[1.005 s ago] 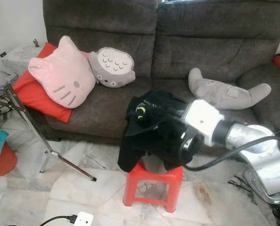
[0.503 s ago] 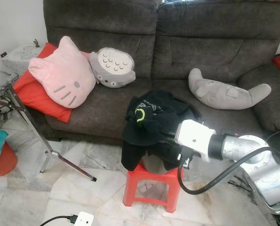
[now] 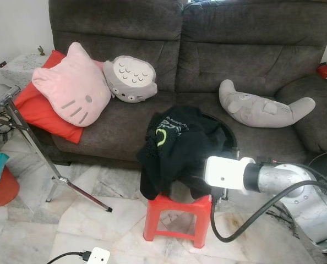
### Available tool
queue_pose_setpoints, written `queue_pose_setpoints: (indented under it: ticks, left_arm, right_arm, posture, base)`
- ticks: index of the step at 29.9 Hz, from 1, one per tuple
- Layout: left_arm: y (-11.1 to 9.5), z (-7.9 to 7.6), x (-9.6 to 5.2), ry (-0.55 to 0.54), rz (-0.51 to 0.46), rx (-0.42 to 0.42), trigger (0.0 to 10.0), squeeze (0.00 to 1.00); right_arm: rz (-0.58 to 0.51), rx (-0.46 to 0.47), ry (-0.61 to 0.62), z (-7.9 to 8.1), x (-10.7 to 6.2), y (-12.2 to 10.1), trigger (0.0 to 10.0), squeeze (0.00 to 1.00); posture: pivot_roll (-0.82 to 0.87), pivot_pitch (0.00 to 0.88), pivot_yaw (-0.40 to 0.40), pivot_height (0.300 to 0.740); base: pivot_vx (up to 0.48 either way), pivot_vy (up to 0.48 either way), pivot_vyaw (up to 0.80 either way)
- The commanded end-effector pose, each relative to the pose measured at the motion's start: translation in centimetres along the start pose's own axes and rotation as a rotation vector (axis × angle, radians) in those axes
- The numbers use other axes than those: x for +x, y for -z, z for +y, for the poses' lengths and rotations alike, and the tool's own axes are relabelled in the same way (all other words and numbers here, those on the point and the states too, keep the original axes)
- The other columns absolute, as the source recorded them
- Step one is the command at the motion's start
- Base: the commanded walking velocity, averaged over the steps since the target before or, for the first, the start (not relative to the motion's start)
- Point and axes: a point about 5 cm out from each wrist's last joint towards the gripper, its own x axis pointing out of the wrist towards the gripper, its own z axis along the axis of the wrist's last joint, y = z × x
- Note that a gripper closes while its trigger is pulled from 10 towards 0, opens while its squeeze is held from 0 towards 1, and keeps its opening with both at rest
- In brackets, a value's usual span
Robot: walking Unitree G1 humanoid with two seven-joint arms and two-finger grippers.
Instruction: Hang hanger
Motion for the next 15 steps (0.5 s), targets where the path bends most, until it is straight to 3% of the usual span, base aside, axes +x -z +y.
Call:
queue_pose_setpoints:
  ticks: [1,3,4,5,6,10,15]
  left_arm:
    - [0.7,-0.2,-0.1,0.005,0.027,0.014,10.0,0.00]
    - [0.8,-0.3,-0.2,0.006,0.029,0.014,10.0,0.00]
    - [0.8,-0.3,-0.2,0.006,0.030,0.014,10.0,0.00]
    - [0.8,-0.3,-0.2,0.006,0.031,0.014,10.0,0.00]
    - [0.9,-0.3,-0.2,0.006,0.031,0.014,10.0,0.00]
    - [0.9,-0.2,-0.2,0.006,0.032,0.014,10.0,0.00]
    - [0.9,-0.2,-0.2,0.004,0.032,0.013,10.0,0.00]
  right_arm:
    - [0.007,-0.023,-0.019,0.3,0.1,0.0,10.0,1.00]
    - [0.014,-0.025,-0.041,0.7,0.2,0.2,10.0,1.00]
    - [0.017,-0.023,-0.053,0.9,0.3,0.3,10.0,0.86]
    - [0.020,-0.021,-0.065,1.1,0.3,0.4,10.0,0.86]
    - [0.029,-0.011,-0.123,1.8,0.2,0.5,10.0,0.00]
    - [0.079,-0.005,-0.227,3.4,0.0,1.3,10.0,0.00]
    - [0.168,-0.025,-0.172,3.2,0.3,3.1,10.0,0.00]
  posture:
    - [-0.07,0.000,0.009,0.740]
    - [-0.07,0.000,0.009,0.740]
    - [-0.07,0.000,0.009,0.740]
    - [-0.07,0.000,0.009,0.740]
    - [-0.07,0.000,0.009,0.740]
    - [-0.07,0.000,0.009,0.740]
    - [-0.07,0.000,0.006,0.740]
  base:
    - [0.000,0.000,0.00]
    - [0.000,0.000,0.00]
    - [0.000,0.000,0.00]
    - [0.000,0.000,0.00]
    - [0.000,0.000,0.00]
    - [0.000,0.000,0.00]
    - [0.000,0.000,0.00]
